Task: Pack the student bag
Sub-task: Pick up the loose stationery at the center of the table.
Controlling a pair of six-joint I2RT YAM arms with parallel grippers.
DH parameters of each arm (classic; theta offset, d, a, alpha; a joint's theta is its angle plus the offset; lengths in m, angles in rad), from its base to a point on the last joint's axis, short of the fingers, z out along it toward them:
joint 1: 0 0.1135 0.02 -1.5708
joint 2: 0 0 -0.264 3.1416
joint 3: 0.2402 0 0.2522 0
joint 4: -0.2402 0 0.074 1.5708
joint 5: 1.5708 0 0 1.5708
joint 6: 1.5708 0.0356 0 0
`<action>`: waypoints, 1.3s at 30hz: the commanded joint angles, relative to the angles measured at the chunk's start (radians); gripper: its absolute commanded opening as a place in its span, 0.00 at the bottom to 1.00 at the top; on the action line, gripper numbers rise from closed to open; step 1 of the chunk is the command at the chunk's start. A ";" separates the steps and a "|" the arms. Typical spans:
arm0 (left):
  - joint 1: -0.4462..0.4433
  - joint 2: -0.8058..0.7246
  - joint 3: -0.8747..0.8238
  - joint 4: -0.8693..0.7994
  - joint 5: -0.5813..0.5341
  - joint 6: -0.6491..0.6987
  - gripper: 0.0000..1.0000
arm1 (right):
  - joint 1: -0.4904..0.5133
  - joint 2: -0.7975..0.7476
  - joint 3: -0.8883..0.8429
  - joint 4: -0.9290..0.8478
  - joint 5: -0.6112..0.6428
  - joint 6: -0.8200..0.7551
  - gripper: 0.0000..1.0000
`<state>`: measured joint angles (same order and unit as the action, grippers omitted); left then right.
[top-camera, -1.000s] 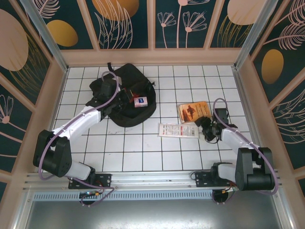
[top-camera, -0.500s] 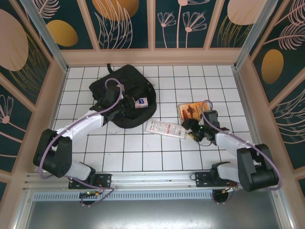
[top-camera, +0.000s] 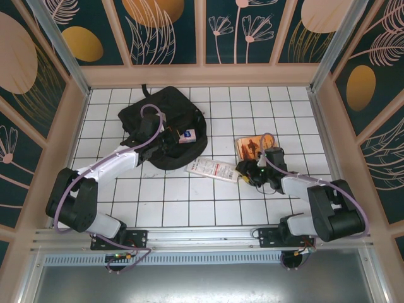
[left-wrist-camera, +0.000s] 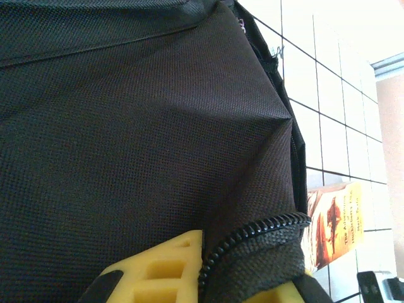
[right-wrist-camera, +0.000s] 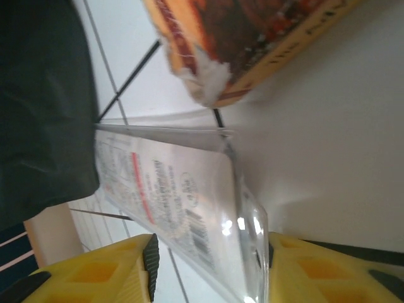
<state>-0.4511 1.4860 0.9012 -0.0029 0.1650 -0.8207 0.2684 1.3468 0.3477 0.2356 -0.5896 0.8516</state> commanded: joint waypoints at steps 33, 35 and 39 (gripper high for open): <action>-0.010 -0.082 0.278 -0.235 -0.270 0.198 0.00 | 0.094 -0.312 0.180 -0.310 0.077 -0.044 0.00; -0.009 -0.080 0.316 -0.254 -0.292 0.220 0.00 | 0.095 -0.359 0.234 -0.384 0.075 -0.045 0.00; -0.009 -0.082 0.362 -0.261 -0.332 0.256 0.00 | 0.097 -0.427 0.389 -0.527 0.057 -0.047 0.00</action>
<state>-0.4576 1.4292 1.2121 -0.2565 -0.0975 -0.6239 0.3584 0.9699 0.6258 -0.1722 -0.5301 0.8185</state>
